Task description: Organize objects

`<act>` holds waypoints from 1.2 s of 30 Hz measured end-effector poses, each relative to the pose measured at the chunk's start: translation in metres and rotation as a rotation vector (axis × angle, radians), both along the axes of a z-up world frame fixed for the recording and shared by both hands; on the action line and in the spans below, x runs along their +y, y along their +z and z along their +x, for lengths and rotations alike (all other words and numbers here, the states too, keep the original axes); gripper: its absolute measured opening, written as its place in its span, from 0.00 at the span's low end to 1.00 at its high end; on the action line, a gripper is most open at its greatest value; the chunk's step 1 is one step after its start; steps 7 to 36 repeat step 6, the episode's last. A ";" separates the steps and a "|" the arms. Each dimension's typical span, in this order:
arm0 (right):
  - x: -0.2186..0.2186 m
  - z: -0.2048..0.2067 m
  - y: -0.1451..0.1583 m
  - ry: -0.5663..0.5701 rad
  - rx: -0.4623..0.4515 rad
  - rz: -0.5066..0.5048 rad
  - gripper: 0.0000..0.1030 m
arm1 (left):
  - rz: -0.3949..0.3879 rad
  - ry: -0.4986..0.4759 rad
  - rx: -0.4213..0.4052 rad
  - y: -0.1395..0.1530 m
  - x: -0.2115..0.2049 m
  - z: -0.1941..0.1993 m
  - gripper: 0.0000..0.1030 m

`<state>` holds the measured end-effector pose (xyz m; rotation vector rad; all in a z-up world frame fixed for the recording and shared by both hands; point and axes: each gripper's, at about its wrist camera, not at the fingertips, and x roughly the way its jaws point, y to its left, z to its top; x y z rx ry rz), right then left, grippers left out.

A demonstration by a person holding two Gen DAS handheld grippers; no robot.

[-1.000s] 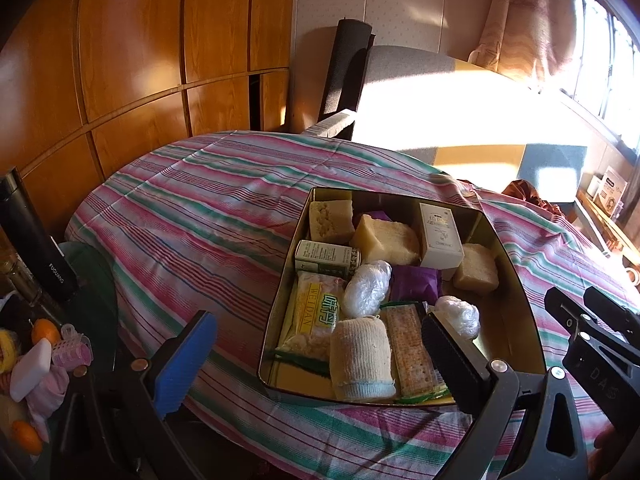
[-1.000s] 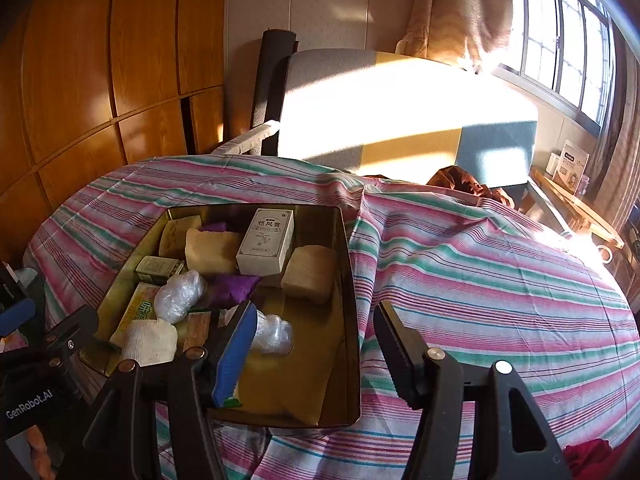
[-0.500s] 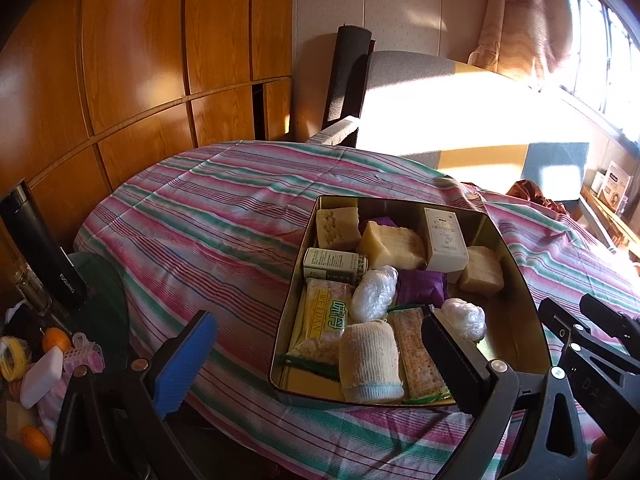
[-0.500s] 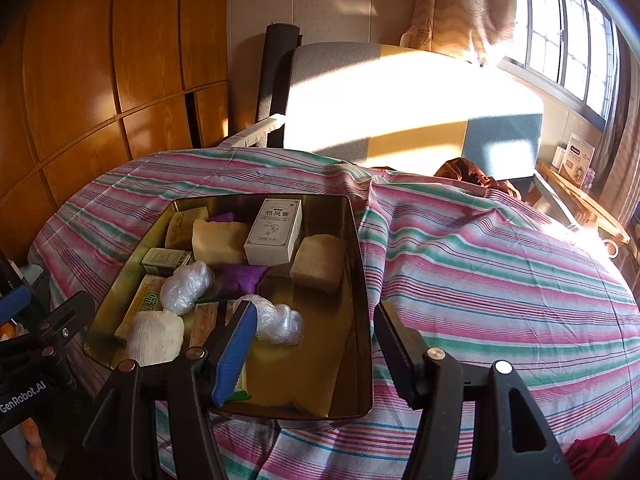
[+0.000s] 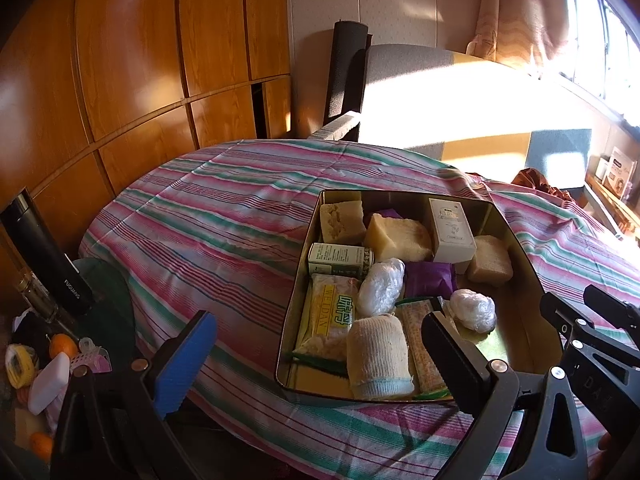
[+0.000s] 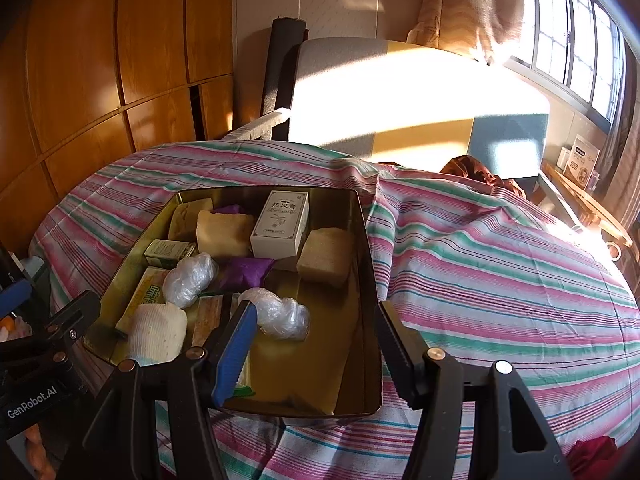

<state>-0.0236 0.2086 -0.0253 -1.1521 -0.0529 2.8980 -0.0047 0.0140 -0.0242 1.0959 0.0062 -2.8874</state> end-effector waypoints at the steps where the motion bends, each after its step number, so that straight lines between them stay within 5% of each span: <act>1: -0.001 0.000 0.000 0.001 -0.001 0.001 0.60 | 0.002 -0.002 0.002 0.000 0.000 0.000 1.00; 36: -0.001 0.000 0.000 0.004 0.003 0.000 0.60 | 0.003 -0.007 0.001 -0.001 0.000 0.000 1.00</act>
